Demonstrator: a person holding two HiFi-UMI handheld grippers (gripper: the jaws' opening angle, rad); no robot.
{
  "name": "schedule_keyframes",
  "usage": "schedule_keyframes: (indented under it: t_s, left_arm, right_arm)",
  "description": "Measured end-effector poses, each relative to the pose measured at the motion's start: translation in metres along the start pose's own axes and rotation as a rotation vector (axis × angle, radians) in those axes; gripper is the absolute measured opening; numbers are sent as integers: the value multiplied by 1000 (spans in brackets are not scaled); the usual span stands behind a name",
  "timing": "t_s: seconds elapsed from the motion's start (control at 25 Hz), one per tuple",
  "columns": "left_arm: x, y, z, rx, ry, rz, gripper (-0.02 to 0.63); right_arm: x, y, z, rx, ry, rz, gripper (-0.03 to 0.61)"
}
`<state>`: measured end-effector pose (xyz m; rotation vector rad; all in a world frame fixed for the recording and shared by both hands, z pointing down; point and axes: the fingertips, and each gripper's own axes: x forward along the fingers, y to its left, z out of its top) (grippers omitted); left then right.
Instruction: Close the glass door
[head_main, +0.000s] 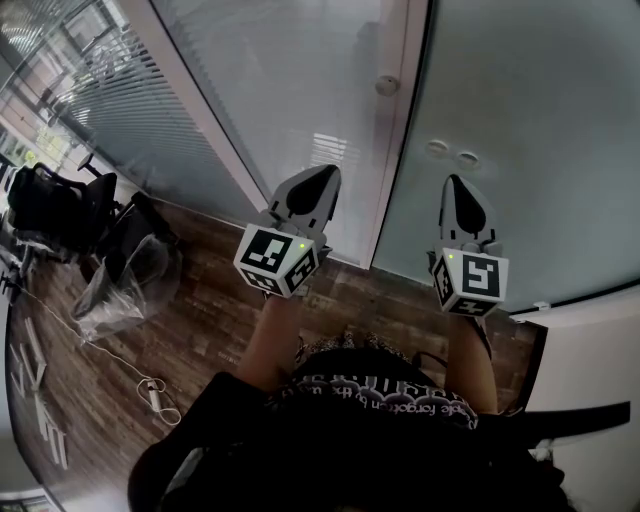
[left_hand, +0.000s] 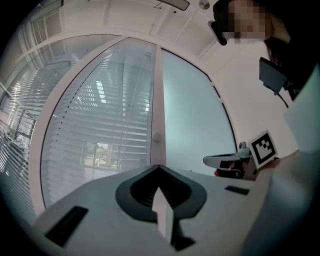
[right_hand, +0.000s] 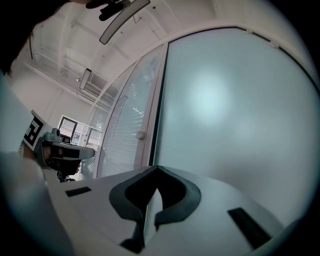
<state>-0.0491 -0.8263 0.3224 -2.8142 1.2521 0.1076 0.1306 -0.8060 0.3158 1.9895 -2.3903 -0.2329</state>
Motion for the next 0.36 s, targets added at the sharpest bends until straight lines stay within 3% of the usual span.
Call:
schedule_keyframes:
  t_s: [0.36]
  left_arm:
    - [-3,-5,-10,-10,22,-16,2]
  right_arm:
    - [-1,0,-7,-6,23,0,3]
